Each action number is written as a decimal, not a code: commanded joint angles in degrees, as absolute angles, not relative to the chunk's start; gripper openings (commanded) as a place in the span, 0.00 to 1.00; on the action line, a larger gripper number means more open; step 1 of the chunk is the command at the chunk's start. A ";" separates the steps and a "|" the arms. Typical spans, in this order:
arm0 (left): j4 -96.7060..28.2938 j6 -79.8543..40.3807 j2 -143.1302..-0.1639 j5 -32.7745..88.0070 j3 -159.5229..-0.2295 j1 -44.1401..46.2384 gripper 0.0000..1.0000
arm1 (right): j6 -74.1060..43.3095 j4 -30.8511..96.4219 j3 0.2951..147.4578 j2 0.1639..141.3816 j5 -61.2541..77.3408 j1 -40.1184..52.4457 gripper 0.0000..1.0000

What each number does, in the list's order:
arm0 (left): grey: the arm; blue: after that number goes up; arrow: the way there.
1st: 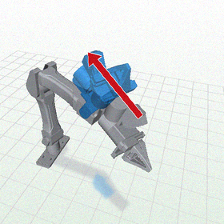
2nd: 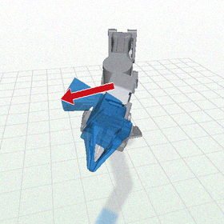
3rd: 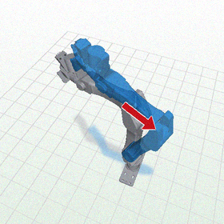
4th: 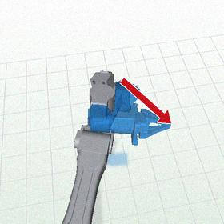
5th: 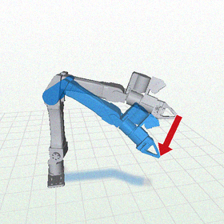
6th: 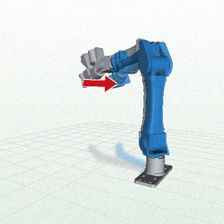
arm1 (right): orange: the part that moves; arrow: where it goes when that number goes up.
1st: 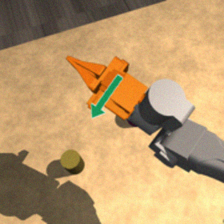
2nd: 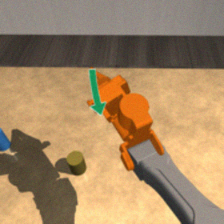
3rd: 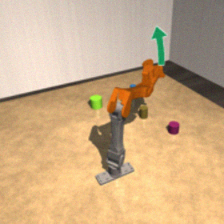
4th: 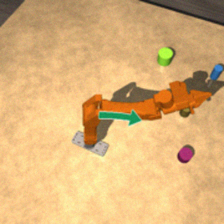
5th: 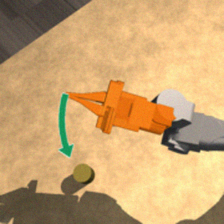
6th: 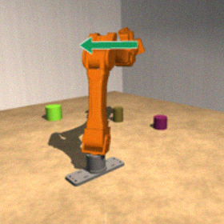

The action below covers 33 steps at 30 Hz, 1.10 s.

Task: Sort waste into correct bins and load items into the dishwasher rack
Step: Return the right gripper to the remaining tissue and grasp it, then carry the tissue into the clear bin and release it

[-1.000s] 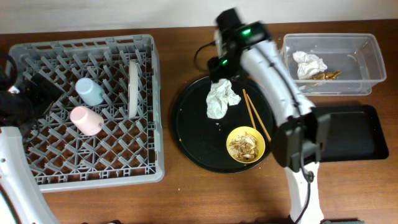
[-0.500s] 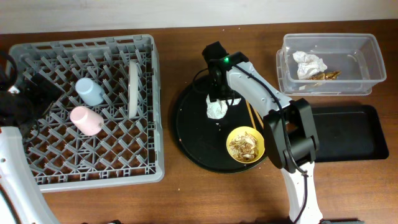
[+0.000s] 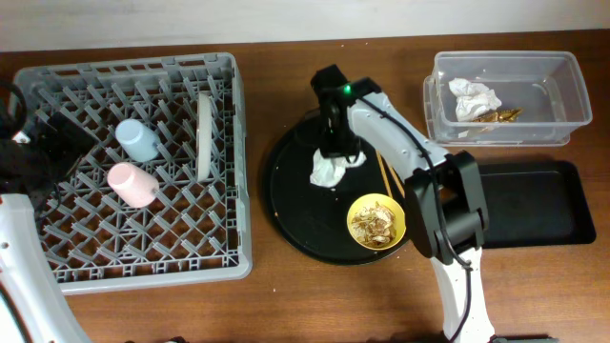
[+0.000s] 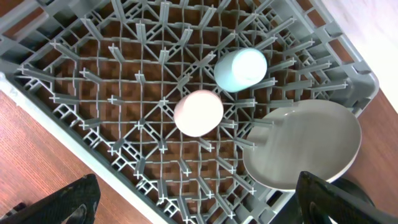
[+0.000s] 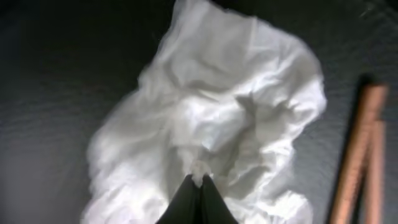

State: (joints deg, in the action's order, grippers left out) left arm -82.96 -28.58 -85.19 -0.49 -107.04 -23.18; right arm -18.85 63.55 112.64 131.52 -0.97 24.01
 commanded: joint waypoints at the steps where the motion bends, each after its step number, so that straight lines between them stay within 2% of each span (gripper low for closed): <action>1: -82.83 -29.10 -85.17 -0.89 -107.31 -23.31 0.99 | -19.00 66.98 124.64 126.52 -1.13 20.69 0.04; 8: -82.83 -29.08 -85.17 -0.89 -107.28 -23.31 0.99 | -22.20 79.59 146.89 125.69 -5.21 6.76 0.04; 14: -82.83 -29.10 -85.17 -0.89 -107.28 -23.31 0.99 | -27.62 79.79 148.29 127.04 -5.15 -9.02 0.04; 17: -82.83 -29.08 -85.17 -0.89 -107.28 -23.31 0.99 | -27.94 78.56 148.29 128.99 -4.25 -13.63 0.05; 18: -82.83 -29.08 -85.17 -0.89 -107.28 -23.31 0.99 | -27.92 78.19 148.29 129.58 -3.79 -14.68 0.10; 19: -82.83 -29.08 -85.17 -0.89 -107.28 -23.31 0.99 | -27.92 77.54 148.29 130.67 -2.96 -15.92 0.26; 20: -82.83 -29.08 -85.17 -0.89 -107.28 -23.31 0.99 | -27.86 77.30 148.29 131.35 -2.61 -16.40 0.43; 22: -82.83 -29.08 -85.17 -0.89 -107.28 -23.31 0.99 | -25.47 76.75 148.29 133.16 -1.76 -16.97 0.86; 23: -82.83 -29.08 -85.17 -0.89 -107.28 -23.31 0.99 | -24.03 76.73 148.29 133.82 -1.61 -16.95 0.98; 27: -82.83 -29.10 -85.17 -0.89 -107.28 -23.31 0.99 | -18.28 78.04 148.29 135.06 -1.56 -16.51 0.99; 33: -82.83 -29.08 -85.17 -0.89 -107.28 -23.31 0.99 | -18.24 83.35 148.70 130.17 -1.72 -16.62 0.99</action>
State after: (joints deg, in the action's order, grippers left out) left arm -82.94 -28.58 -85.19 -0.49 -107.04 -23.18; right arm -19.40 81.43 148.07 134.85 -1.87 -16.80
